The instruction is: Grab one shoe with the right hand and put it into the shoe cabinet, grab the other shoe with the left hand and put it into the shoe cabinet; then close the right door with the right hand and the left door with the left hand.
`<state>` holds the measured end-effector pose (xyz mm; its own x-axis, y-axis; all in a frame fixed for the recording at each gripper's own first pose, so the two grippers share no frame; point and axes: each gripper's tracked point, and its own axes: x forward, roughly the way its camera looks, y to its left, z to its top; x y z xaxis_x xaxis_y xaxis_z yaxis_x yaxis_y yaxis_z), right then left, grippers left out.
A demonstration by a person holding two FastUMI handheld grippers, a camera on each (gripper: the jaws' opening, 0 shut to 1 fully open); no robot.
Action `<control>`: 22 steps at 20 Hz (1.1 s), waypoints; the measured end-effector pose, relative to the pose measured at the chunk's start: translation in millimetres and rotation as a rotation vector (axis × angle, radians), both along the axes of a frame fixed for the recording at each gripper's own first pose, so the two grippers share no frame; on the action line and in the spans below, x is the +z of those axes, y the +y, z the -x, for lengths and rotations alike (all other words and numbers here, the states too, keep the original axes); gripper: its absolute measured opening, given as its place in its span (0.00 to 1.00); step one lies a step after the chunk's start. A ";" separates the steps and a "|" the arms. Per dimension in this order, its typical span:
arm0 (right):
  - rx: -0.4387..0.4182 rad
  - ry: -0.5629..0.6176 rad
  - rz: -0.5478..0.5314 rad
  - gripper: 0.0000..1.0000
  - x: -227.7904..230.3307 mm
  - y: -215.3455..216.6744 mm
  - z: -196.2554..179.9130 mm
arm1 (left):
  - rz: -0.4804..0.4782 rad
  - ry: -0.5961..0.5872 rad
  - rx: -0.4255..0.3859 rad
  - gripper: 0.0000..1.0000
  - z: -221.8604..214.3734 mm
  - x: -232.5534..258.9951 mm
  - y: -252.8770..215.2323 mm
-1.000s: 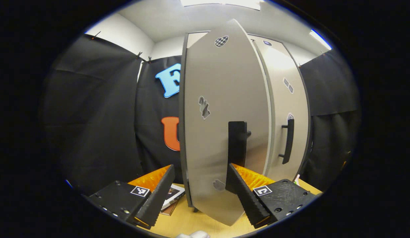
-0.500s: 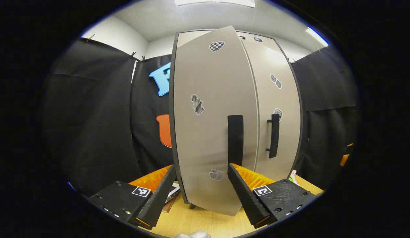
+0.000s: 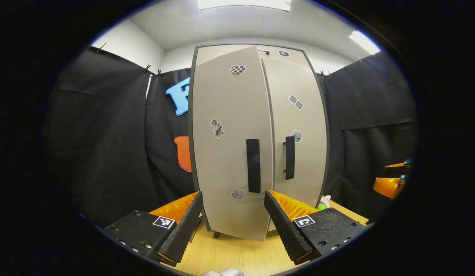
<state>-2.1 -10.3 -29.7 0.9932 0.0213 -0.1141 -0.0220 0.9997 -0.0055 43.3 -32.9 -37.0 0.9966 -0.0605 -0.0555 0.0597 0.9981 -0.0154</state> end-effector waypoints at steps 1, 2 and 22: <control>-0.001 -0.002 -0.002 1.00 1.0 1.2 1.0 | -0.003 -0.003 -0.005 0.96 6.7 1.4 -1.9; -0.003 -0.005 -0.004 0.99 0.0 1.9 2.8 | -0.007 -0.003 -0.011 0.96 13.7 1.2 -4.2; -0.003 -0.020 -0.013 0.99 4.1 14.1 9.8 | 0.023 0.018 0.030 0.96 48.4 -6.3 12.1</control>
